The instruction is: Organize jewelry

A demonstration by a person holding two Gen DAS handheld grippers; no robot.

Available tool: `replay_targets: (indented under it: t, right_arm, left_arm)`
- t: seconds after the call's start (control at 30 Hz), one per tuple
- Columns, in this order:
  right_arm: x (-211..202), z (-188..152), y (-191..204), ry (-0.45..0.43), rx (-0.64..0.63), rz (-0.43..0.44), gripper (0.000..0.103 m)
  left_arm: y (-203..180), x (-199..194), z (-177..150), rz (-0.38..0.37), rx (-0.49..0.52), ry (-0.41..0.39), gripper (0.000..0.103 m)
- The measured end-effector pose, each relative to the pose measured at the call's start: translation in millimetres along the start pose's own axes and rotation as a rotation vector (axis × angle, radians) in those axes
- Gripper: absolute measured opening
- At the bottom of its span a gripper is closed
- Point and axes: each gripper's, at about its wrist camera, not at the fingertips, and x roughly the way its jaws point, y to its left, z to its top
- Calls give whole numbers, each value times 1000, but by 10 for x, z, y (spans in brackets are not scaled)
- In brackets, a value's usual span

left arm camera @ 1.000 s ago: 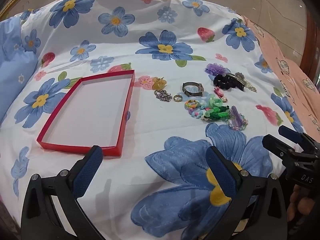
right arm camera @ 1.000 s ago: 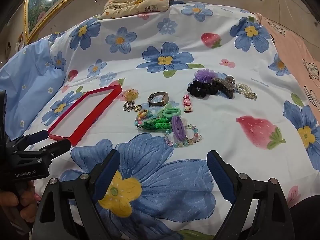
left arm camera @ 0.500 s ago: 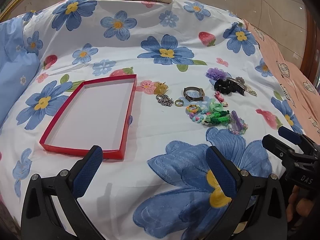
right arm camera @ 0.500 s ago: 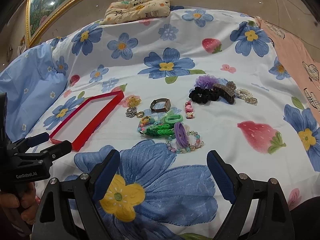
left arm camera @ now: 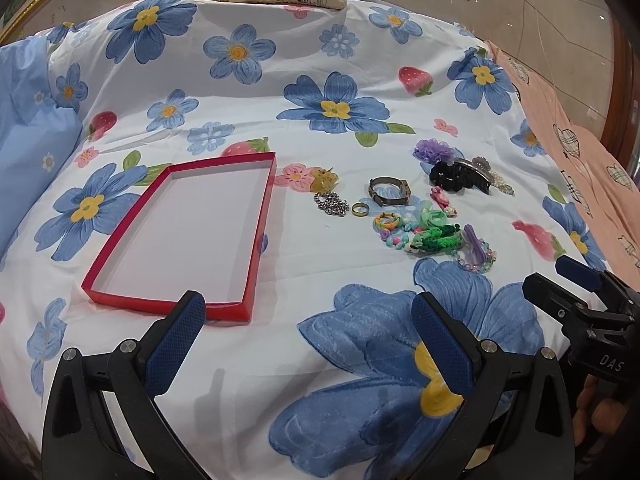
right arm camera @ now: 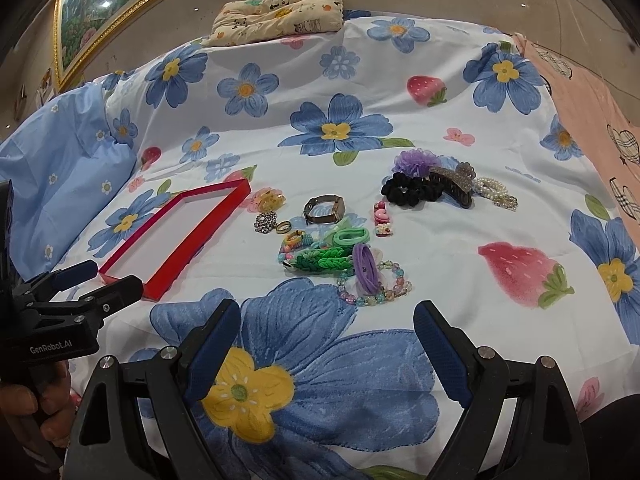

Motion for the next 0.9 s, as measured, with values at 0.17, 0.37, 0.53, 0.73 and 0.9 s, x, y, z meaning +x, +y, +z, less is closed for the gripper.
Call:
replay_targets:
  t: [0.17,0.37,0.53,0.73,0.9]
  right_arm:
    - [-13,5,3,-4,0,3,90]
    - [-16,6,1,-5,0,4,90]
    - [-18,12,1,-5,-2,9,90]
    - [-10,18,7,-3,-1,13,90]
    - [0,18,12,-1,-1,13,90]
  left_arm:
    - [-3,2,-11,1,-1,-2,103]
    - [-9,4,-16,1,-2,-2,103]
    - [-9,5,-17,1,-2,-2,103]
    - [-10,17,-24,-2,-2,5,103]
    - [-3,103,-30,-7,0,22,103]
